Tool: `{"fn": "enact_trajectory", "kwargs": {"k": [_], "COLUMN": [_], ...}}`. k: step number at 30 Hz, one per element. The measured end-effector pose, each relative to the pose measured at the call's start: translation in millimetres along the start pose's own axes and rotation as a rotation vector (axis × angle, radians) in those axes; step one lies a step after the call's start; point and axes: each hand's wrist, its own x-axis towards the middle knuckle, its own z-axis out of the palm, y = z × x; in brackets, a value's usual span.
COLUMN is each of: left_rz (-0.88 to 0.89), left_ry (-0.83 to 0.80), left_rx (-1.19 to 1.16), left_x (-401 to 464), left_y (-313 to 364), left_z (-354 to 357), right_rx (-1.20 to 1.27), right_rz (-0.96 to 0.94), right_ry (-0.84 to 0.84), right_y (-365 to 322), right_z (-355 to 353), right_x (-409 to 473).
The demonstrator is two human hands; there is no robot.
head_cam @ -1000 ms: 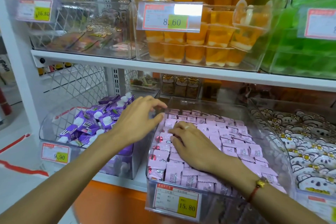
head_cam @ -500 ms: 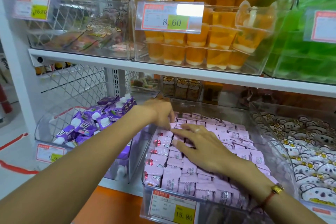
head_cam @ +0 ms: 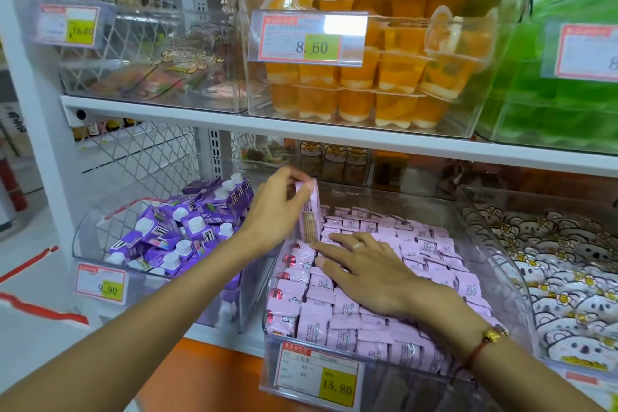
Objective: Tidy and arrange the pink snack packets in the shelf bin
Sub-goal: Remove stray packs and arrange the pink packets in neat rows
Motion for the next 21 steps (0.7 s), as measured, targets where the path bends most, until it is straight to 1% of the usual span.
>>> {"fn": "enact_trajectory", "kwargs": {"k": [2, 5, 8, 10, 11, 13, 15, 16, 18, 21], "left_rz": [0.056, 0.128, 0.079, -0.01, -0.068, -0.191, -0.294, -0.333, -0.387, -0.405], "left_ry": [0.113, 0.287, 0.461, 0.528, 0.541, 0.543, 0.509, 0.478, 0.403, 0.311], "left_rx": [-0.116, -0.181, -0.282, -0.369, -0.422, -0.545, -0.657, -0.691, -0.708, -0.709], "left_x": [-9.2, -20.1, -21.6, -21.3, -21.4, -21.9, -22.6, -23.6, -25.6, -27.6], "left_y": [5.7, 15.6, 24.1, 26.1, 26.6, 27.1, 27.7, 28.9, 31.8, 34.3], "left_z": [-1.3, -9.0, -19.7, -24.0, -25.0, -24.7, -21.5, -19.1, -14.9, -14.0], "right_rx": [-0.01, -0.045, -0.049, 0.006, 0.065, 0.24, 0.43, 0.513, 0.592, 0.575], "right_rz": [0.006, 0.009, 0.01, -0.002, -0.012, -0.003, 0.024, 0.006, -0.088, -0.235], "right_ry": [-0.013, -0.028, -0.038, 0.016, 0.089, 0.305, 0.506, 0.58, 0.691, 0.793], "right_y": [-0.6, -1.9, -3.4, -5.1, -6.1, -9.2, -13.9, -16.1, -21.1, -24.7], "right_z": [-0.4, -3.2, -6.5, -7.4, -7.6, -9.1, -12.8, -15.6, -22.6, -29.7], "right_x": [-0.3, -0.7, -1.4, -4.6, -6.3, -9.2, -11.4, -12.5, -15.2, -20.0]}}
